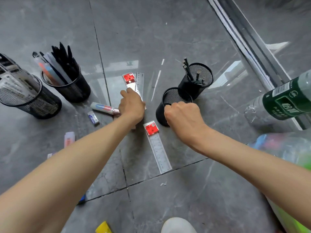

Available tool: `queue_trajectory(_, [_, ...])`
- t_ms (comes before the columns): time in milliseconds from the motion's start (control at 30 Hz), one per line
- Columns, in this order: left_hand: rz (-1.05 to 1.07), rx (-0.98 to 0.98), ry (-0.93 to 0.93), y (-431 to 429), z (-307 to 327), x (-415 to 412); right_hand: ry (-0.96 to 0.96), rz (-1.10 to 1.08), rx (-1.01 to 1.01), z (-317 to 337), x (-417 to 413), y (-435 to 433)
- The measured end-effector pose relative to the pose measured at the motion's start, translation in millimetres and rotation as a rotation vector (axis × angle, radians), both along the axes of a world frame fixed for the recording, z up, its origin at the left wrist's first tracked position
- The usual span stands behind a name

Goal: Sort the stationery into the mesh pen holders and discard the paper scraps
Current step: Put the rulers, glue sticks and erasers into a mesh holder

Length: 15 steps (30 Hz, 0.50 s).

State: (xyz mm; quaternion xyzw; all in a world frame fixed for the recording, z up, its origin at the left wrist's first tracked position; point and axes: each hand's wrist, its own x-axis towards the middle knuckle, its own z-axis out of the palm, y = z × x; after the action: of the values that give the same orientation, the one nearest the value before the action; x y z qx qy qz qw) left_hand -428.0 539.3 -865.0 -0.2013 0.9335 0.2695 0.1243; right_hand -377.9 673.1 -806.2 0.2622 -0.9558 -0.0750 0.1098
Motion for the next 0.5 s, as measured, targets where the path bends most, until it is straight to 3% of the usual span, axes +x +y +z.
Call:
queue_trajectory(167, [0.107, 0.111, -0.034, 0, 1, -5, 0.069, -0.006, -0.018, -4, -3, 4])
queue_trajectory(300, [0.019, 0.179, 0.012, -11, 4, -1, 0.094, -0.012, 0.024, -5, -4, 1])
queue_trajectory(400, [0.010, 0.348, 0.066, -16, 10, 11, 0.097, -0.083, 0.034, -2, -5, 3])
queue_trajectory(433, [0.057, 0.455, 0.064, -16, 14, 17, 0.061, -0.115, 0.009, -3, -3, 5])
queue_trajectory(500, [0.139, 0.690, 0.032, -13, 27, 35, -0.208, -0.186, -0.215, 2, 2, 5])
